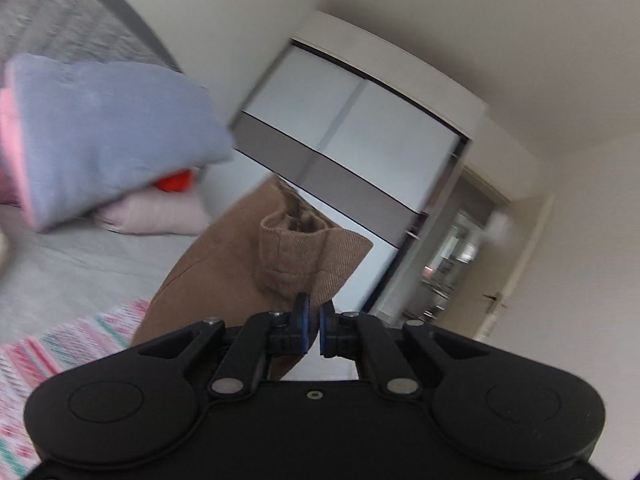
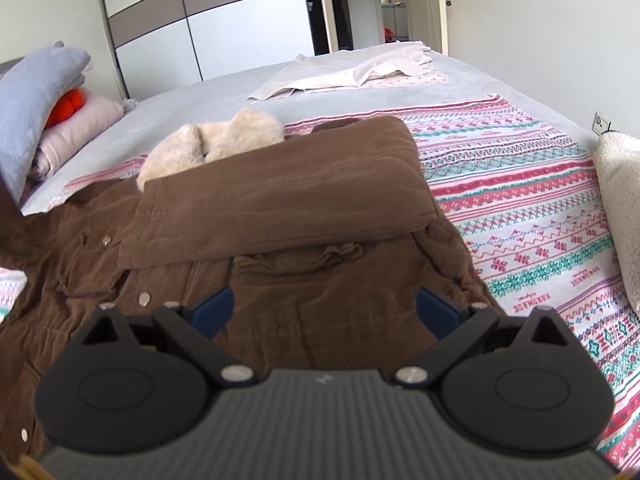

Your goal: Fold large clothes

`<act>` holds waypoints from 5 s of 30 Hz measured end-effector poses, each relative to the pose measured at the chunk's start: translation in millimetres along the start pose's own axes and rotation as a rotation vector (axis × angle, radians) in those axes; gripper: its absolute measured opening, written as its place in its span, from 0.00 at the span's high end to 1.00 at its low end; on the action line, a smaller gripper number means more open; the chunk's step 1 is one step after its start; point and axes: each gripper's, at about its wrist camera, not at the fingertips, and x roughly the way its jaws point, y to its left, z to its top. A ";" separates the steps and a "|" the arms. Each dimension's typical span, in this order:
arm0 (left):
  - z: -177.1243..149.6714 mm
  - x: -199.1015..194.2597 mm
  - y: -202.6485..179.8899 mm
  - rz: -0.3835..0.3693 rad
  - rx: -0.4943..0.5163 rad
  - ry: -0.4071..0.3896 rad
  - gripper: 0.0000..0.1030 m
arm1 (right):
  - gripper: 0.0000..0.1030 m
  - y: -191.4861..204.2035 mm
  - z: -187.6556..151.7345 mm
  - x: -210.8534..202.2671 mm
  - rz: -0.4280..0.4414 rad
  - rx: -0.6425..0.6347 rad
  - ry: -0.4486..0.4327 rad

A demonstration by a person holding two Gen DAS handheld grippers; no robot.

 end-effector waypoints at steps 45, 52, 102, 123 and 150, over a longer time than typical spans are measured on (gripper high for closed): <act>-190.9 13.6 72.0 0.108 0.740 0.578 0.26 | 0.48 17.2 26.1 123.7 0.315 0.398 0.068; -186.4 18.9 69.1 0.220 0.741 0.471 0.80 | 0.89 43.5 30.5 95.2 0.380 0.253 -0.043; -178.7 79.2 44.2 0.167 0.722 0.501 0.36 | 0.42 89.6 6.9 63.3 0.201 -0.045 -0.002; -140.6 -119.1 53.6 0.088 0.448 0.617 0.00 | 0.02 -59.9 -39.5 -100.4 0.244 -0.072 0.012; -146.7 -189.9 164.7 -0.083 -0.089 0.996 0.01 | 0.01 -174.1 -117.0 -121.3 0.393 0.383 0.236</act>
